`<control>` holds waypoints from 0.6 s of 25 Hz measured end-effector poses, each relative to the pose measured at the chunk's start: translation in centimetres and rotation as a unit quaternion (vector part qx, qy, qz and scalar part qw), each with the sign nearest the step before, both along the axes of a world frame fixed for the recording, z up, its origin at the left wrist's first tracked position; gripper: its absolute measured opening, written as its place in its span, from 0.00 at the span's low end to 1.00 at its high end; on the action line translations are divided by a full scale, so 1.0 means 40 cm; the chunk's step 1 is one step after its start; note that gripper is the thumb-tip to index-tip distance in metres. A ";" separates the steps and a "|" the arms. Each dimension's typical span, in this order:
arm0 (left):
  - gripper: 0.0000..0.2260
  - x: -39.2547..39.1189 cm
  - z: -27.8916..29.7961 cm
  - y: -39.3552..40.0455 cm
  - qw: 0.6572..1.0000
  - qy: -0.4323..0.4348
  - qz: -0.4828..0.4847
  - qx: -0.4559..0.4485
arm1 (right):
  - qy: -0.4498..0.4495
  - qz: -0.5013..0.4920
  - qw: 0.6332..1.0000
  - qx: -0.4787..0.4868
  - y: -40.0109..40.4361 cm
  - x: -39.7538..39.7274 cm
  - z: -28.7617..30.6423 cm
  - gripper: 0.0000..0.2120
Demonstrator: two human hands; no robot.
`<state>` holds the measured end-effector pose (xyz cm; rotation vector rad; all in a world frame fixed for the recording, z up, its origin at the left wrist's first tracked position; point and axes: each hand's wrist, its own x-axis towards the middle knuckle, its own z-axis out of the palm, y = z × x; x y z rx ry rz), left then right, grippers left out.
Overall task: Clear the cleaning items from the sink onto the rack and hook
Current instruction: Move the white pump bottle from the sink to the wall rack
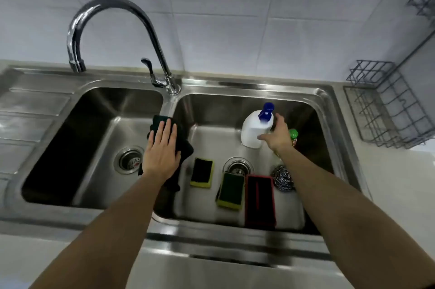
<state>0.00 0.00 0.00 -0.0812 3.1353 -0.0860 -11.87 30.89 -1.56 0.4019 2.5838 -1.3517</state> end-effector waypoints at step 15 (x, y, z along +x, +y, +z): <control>0.31 0.000 -0.037 -0.015 0.999 0.031 -0.011 -0.001 | 0.075 0.023 0.996 0.040 -0.020 0.011 -0.026 0.38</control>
